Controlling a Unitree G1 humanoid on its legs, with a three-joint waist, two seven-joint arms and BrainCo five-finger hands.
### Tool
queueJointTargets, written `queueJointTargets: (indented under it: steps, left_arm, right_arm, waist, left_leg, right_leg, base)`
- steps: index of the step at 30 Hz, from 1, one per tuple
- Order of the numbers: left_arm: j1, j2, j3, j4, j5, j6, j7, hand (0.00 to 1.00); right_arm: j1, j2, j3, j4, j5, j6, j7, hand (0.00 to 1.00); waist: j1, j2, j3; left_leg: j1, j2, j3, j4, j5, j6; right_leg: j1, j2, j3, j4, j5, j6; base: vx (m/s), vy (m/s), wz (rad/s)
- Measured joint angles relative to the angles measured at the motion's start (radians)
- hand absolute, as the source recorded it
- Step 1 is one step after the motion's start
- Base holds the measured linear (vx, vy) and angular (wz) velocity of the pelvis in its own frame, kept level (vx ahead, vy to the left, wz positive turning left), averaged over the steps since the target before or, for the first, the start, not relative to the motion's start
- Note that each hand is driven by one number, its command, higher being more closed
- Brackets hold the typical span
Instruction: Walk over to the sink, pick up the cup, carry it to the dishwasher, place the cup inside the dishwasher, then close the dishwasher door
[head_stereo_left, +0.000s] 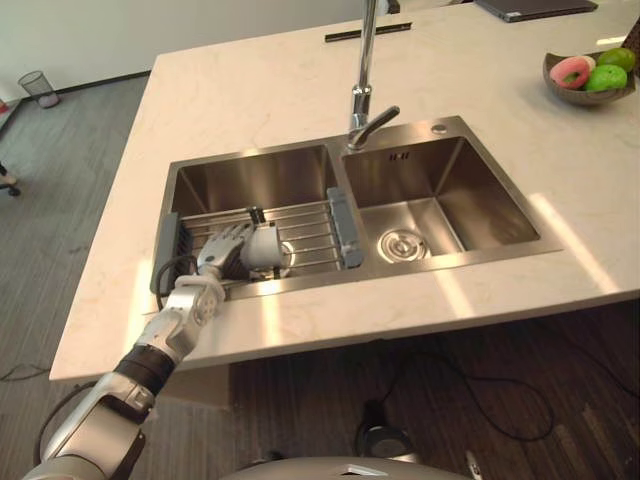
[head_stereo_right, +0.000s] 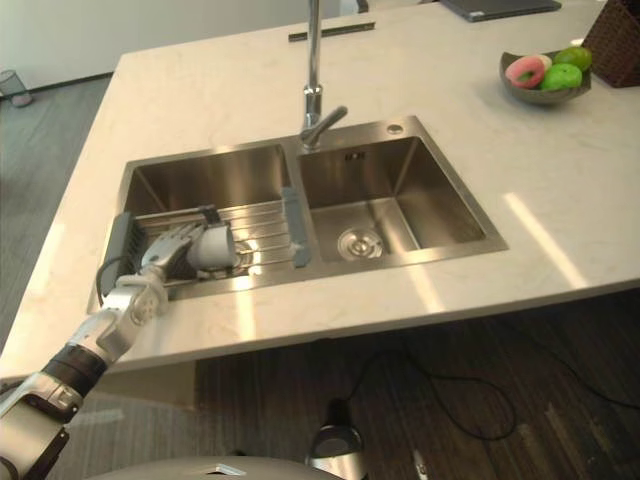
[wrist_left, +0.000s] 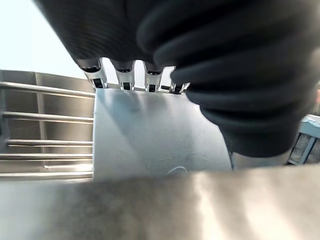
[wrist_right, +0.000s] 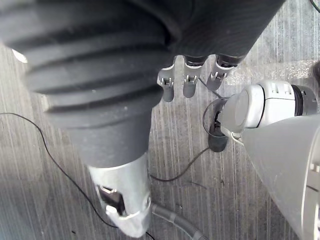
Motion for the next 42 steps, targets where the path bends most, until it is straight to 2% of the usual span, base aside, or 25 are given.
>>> queueJointTargets:
  steps: [3, 12, 16, 17, 20, 25, 26, 33, 37, 40, 42]
  left_arm:
    - [-0.012, -0.005, 0.001, 0.018, 0.000, 0.008, -0.023, 0.00]
    - [-0.045, -0.013, 0.006, 0.077, 0.000, -0.020, -0.051, 0.00]
    - [-0.093, -0.012, 0.005, 0.128, 0.022, -0.034, -0.096, 0.00]
    - [-0.105, -0.011, 0.003, 0.142, 0.035, -0.035, -0.129, 0.00]
    - [-0.114, -0.010, 0.001, 0.131, 0.038, -0.057, -0.168, 0.00]
    - [-0.114, -0.016, -0.002, 0.125, 0.038, -0.063, -0.195, 0.00]
    - [-0.114, -0.015, -0.002, 0.125, 0.038, -0.063, -0.197, 1.00]
    - [-0.114, -0.011, -0.002, 0.128, 0.039, -0.077, -0.203, 1.00]
    - [-0.115, -0.002, -0.005, 0.126, 0.037, -0.076, -0.201, 1.00]
    - [-0.110, 0.019, -0.030, 0.122, 0.002, -0.078, -0.156, 1.00]
    - [-0.096, 0.035, -0.042, 0.120, -0.066, -0.102, -0.062, 1.00]
  right_arm:
    - [0.000, -0.002, 0.003, 0.000, 0.000, 0.001, -0.004, 0.00]
    - [0.002, -0.013, 0.029, 0.000, -0.002, 0.017, -0.004, 0.00]
    - [0.000, -0.017, 0.043, -0.002, -0.003, 0.017, -0.002, 0.00]
    - [0.000, -0.019, 0.048, -0.002, -0.003, 0.017, -0.002, 0.00]
    - [0.004, -0.026, 0.068, -0.001, -0.003, 0.017, -0.003, 0.00]
    - [-0.003, -0.025, 0.081, -0.003, -0.005, 0.016, -0.003, 0.00]
    - [-0.003, -0.026, 0.083, -0.003, -0.005, 0.016, -0.003, 0.00]
    - [0.009, -0.037, 0.098, -0.001, -0.010, 0.008, -0.002, 0.00]
    - [0.047, -0.030, 0.143, -0.002, -0.044, -0.045, -0.001, 0.00]
    - [0.070, -0.018, 0.171, -0.002, -0.044, -0.082, -0.001, 0.00]
    - [0.077, -0.012, 0.200, -0.002, -0.044, -0.099, 0.000, 0.00]
  waist:
    - [0.001, 0.000, 0.000]
    - [0.002, 0.000, 0.001]
    - [0.000, 0.002, 0.002]
    - [-0.003, 0.004, 0.003]
    - [-0.014, 0.017, 0.008]
    - [-0.014, 0.018, 0.009]
    - [-0.014, 0.018, 0.009]
    - [-0.018, 0.017, 0.010]
    - [-0.023, 0.018, 0.010]
    - [-0.024, 0.019, 0.011]
    - [-0.028, 0.022, 0.014]
  left_leg:
    - [0.001, 0.001, 0.002, -0.001, -0.002, -0.002]
    - [0.001, 0.002, 0.007, 0.000, -0.004, 0.002]
    - [0.001, 0.005, 0.017, -0.001, -0.006, -0.001]
    - [0.001, 0.006, 0.024, -0.001, -0.008, -0.004]
    - [0.006, 0.004, 0.028, 0.000, -0.010, -0.008]
    - [0.019, -0.001, 0.027, 0.000, -0.012, 0.002]
    - [0.021, -0.001, 0.028, 0.000, -0.014, 0.001]
    - [0.025, 0.000, 0.031, 0.001, -0.027, -0.007]
    - [0.025, 0.001, 0.037, 0.001, -0.029, -0.008]
    - [0.023, 0.000, 0.042, 0.001, -0.031, -0.008]
    - [0.020, 0.000, 0.042, 0.001, -0.031, -0.008]
  right_leg:
    - [0.000, 0.001, 0.006, 0.000, 0.000, 0.001]
    - [-0.003, 0.003, 0.015, 0.000, -0.002, 0.004]
    - [-0.010, 0.006, 0.024, 0.000, -0.001, 0.005]
    - [-0.015, 0.008, 0.031, 0.000, -0.001, 0.005]
    - [-0.018, 0.009, 0.040, 0.005, 0.003, 0.007]
    - [-0.003, 0.008, 0.040, 0.006, 0.005, 0.009]
    - [-0.001, 0.008, 0.041, 0.006, 0.004, 0.009]
    - [0.005, 0.006, 0.042, 0.000, -0.008, 0.012]
    - [0.003, 0.007, 0.045, 0.000, -0.010, 0.014]
    - [-0.002, 0.007, 0.049, 0.000, -0.012, 0.017]
    - [-0.005, 0.006, 0.048, 0.000, -0.012, 0.017]
  base:
    - [-0.02, -0.012, -0.02]
    - [0.00, 0.000, 0.00]
    - [-0.01, -0.012, -0.07]
    - [0.02, -0.012, -0.20]
    - [0.05, 0.008, -0.13]
    - [0.02, 0.007, 0.03]
    - [-0.01, -0.008, -0.05]
    - [-0.03, -0.023, 0.00]
    - [0.00, -0.005, -0.01]
    - [-0.02, -0.020, -0.05]
    - [0.00, 0.000, 0.00]
